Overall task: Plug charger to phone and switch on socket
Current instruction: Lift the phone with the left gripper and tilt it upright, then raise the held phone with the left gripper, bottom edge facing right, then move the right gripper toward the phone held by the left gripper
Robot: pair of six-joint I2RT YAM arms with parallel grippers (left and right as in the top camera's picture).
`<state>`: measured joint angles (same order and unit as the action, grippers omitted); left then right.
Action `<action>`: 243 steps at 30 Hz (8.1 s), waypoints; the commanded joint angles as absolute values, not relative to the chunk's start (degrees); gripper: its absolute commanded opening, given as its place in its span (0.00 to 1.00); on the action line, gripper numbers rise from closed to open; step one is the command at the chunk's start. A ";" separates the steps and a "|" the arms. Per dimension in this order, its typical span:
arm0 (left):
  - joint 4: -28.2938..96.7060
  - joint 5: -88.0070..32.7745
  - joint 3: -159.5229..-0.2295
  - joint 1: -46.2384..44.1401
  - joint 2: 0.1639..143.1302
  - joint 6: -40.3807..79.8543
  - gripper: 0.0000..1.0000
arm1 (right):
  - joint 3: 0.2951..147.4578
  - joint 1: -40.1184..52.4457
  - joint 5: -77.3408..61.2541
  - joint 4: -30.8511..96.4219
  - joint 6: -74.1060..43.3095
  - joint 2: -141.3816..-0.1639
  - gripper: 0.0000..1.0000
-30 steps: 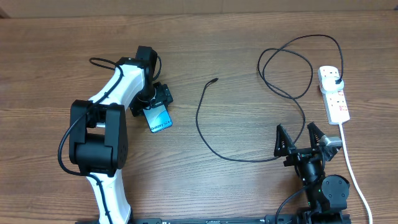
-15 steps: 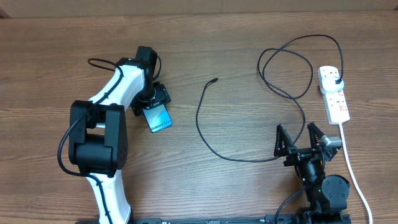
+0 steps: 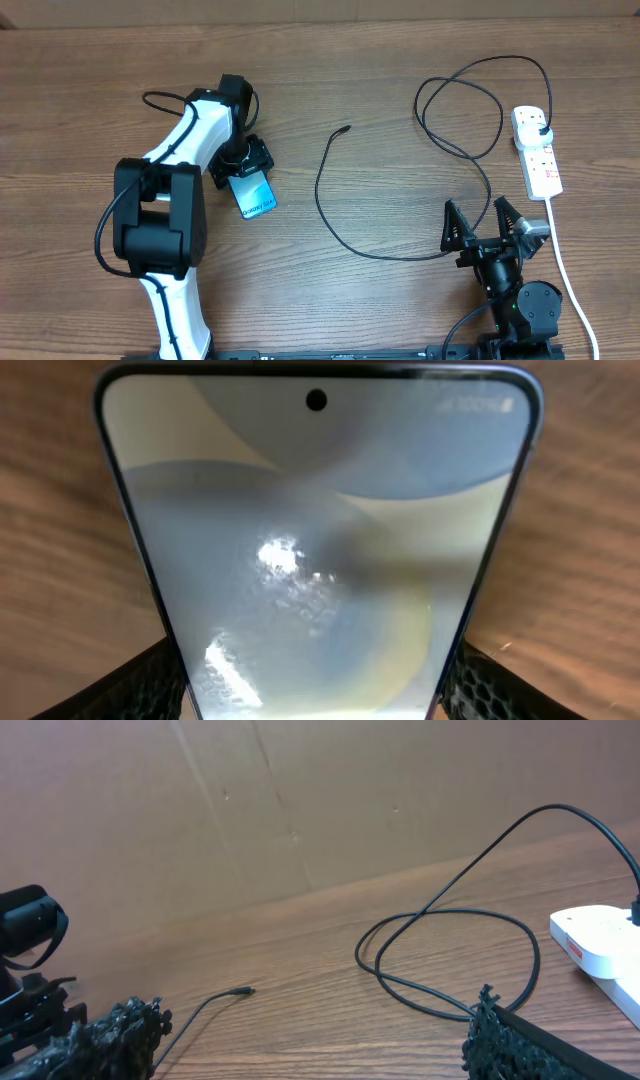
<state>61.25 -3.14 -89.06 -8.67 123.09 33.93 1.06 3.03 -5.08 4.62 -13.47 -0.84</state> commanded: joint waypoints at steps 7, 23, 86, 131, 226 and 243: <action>72.36 -4.14 -103.15 -8.95 125.23 31.70 0.69 | 0.45 3.20 -4.71 4.40 -13.54 -0.16 1.00; 85.08 -19.66 -112.44 -9.02 125.23 31.70 0.72 | 0.45 3.20 -4.71 4.40 -13.54 -0.16 1.00; 96.86 -76.66 -112.44 1.69 125.23 39.48 0.57 | 0.45 3.20 -4.71 4.40 -13.54 -0.16 1.00; 96.82 -73.28 -112.44 1.87 125.23 48.01 0.57 | 1.89 3.20 -5.89 7.07 -16.51 -0.19 1.00; 83.26 -44.49 -112.44 -6.11 125.23 76.95 0.57 | 80.84 21.50 -29.65 49.71 -29.82 -90.83 0.86; 83.24 -46.57 -112.46 -8.32 125.23 76.73 0.57 | 80.84 25.67 -31.53 37.71 -46.81 -101.51 0.62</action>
<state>83.07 -44.21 -111.04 -7.55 125.60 76.14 80.99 25.28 -29.61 38.57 -44.40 -100.31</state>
